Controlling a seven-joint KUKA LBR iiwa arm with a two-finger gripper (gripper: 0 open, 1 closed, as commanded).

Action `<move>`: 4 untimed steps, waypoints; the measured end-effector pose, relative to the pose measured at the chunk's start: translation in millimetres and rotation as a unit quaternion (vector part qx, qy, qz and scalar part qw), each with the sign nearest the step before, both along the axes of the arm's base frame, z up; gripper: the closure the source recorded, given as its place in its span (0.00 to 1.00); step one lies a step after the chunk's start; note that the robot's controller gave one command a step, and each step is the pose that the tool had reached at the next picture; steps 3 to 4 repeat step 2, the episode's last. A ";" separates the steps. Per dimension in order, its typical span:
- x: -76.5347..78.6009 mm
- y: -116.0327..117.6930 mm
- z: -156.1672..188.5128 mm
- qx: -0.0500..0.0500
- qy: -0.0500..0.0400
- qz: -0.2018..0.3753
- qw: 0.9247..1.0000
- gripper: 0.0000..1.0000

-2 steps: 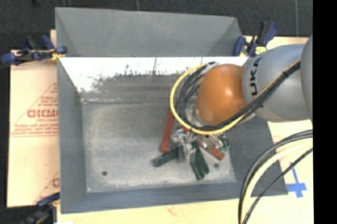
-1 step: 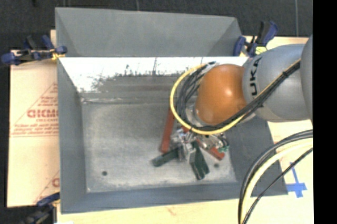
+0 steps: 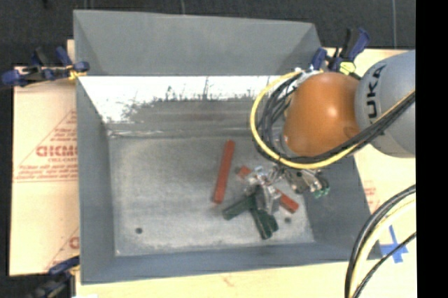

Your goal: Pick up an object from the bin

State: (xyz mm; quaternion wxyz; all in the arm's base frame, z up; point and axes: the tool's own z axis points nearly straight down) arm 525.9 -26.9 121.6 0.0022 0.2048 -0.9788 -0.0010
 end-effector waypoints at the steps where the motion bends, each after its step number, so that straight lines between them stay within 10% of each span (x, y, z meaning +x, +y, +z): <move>1: 0.0 -12.6 24.9 -0.001 -0.008 -0.002 1.000 1.00; 2: 24.7 4.1 98.4 0.000 -0.004 -0.005 1.000 1.00; 4: 24.7 4.1 98.4 0.000 -0.004 -0.005 1.000 1.00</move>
Offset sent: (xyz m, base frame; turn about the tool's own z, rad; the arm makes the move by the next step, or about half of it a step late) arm 0.0236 0.0046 0.0978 0.0093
